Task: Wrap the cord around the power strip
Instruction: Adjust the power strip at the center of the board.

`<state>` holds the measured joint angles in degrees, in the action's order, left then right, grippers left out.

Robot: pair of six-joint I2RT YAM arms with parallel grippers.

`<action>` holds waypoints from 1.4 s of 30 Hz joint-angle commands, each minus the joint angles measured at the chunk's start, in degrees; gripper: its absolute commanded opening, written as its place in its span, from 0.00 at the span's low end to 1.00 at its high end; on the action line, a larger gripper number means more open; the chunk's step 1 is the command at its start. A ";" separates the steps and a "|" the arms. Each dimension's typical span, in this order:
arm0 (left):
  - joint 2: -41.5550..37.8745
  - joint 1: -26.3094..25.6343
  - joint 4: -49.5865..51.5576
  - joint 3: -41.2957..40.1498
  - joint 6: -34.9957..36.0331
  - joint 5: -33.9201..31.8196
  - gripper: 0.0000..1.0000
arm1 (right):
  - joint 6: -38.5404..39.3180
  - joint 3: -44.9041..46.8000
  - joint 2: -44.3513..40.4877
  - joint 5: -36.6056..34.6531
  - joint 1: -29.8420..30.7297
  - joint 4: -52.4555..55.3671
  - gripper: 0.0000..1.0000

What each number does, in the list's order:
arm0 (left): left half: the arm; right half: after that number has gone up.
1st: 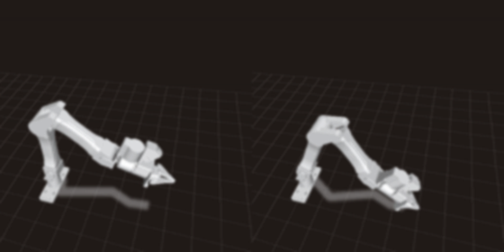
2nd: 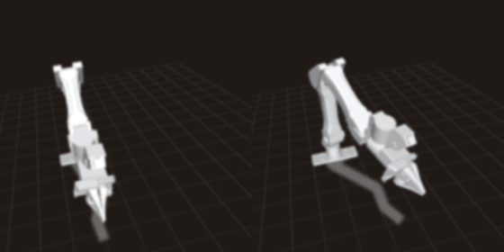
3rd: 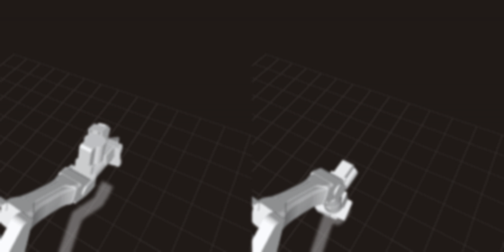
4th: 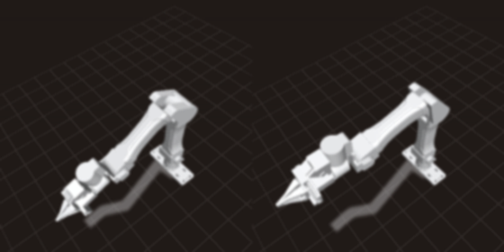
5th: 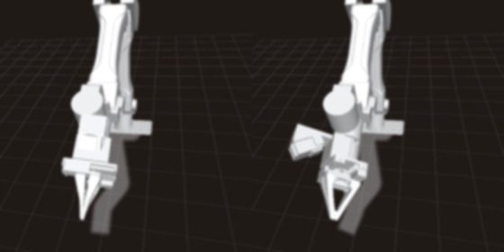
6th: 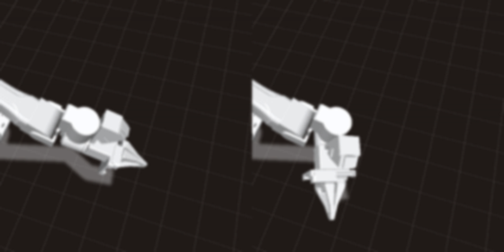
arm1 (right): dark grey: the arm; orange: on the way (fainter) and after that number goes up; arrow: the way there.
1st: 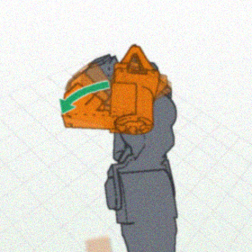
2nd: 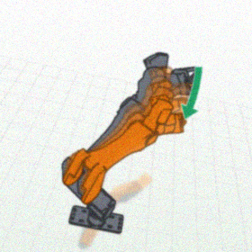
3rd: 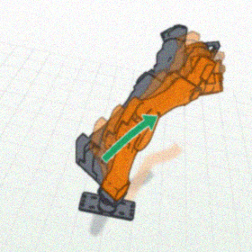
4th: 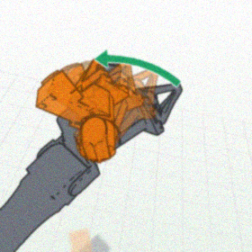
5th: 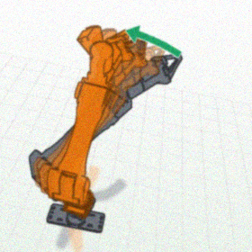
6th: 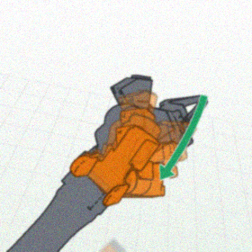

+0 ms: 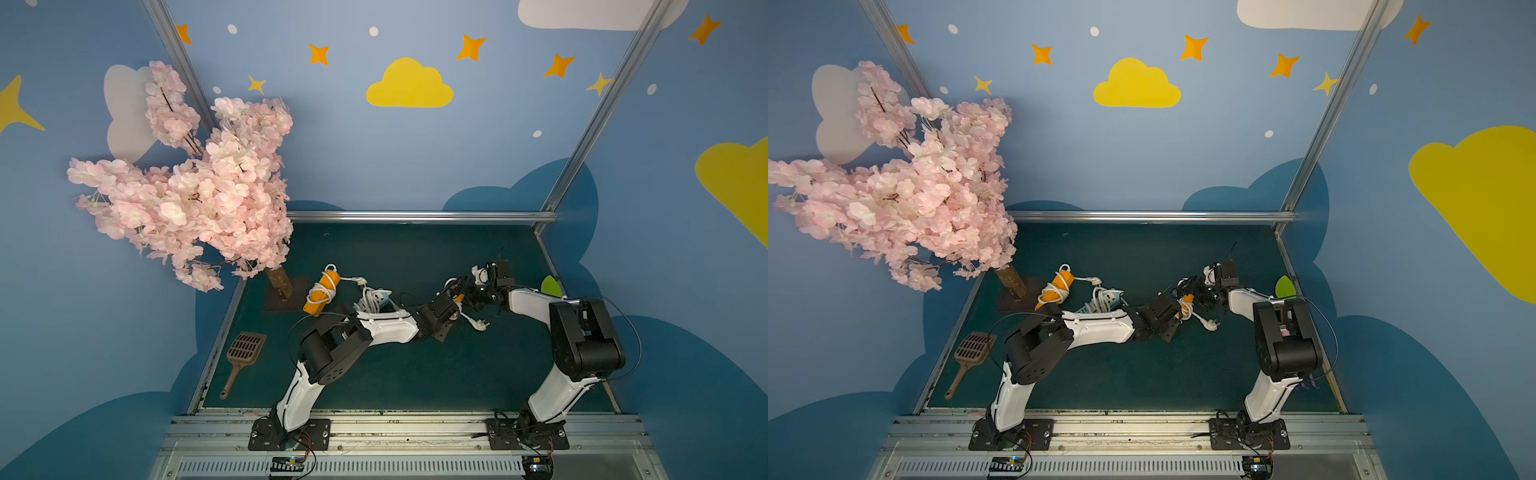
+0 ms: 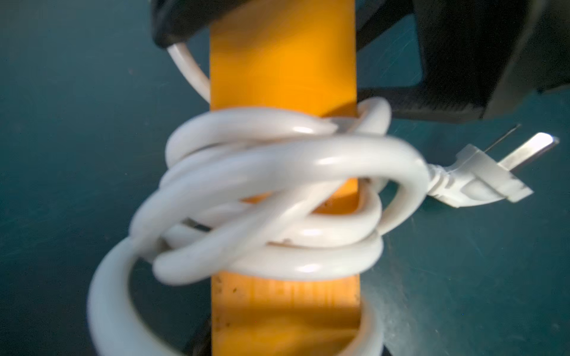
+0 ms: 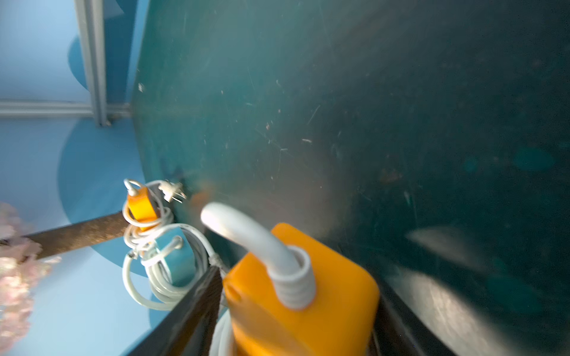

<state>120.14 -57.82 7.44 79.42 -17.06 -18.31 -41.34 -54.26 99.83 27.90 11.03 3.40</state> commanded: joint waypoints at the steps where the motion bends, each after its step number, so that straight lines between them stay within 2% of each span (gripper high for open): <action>1: 3.59 -3.75 9.56 5.33 4.31 -11.33 0.16 | 6.40 -5.37 -3.24 -6.54 -0.90 18.65 0.76; 4: 6.02 -5.25 15.39 8.99 3.10 -13.14 0.15 | 8.77 -8.66 -5.45 -12.65 -1.71 28.40 0.78; 8: 9.79 -6.34 22.31 16.28 1.38 -13.46 0.16 | 9.49 -10.87 -6.05 -13.51 -0.20 33.07 0.81; 15: 10.26 -6.43 23.80 18.05 0.32 -11.93 0.19 | 6.87 -12.34 0.09 -9.45 -0.02 30.79 0.79; 20: 8.40 -6.56 20.52 17.15 0.19 -8.20 0.27 | 7.41 -14.82 5.01 -11.02 1.70 31.27 0.69; 21: 7.63 -6.55 19.37 16.59 0.28 -7.12 0.30 | 8.07 -15.27 5.62 -11.36 1.71 31.72 0.66; 26: 0.25 -6.55 12.78 10.44 0.77 1.40 0.61 | 15.02 -18.74 8.14 -12.44 1.39 34.70 0.46; 30: -9.61 -5.89 6.53 1.00 2.04 5.49 0.73 | 21.97 -23.86 11.30 -12.42 1.33 39.80 0.41; 34: -17.90 -3.34 2.75 -7.55 1.99 7.94 0.74 | 21.02 -24.66 12.89 -11.82 1.59 40.94 0.48; 37: -22.17 -1.65 -1.79 -13.93 5.45 8.02 0.73 | 19.60 -24.18 11.52 -13.20 2.07 40.73 0.61; 42: -25.85 1.64 -2.49 -17.83 6.36 6.42 0.73 | 19.33 -25.51 9.73 -14.18 2.55 42.39 0.74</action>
<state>95.61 -57.30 6.90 63.35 -12.56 -12.19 -22.70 -78.35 111.63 15.57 13.13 42.35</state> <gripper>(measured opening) 0.735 0.727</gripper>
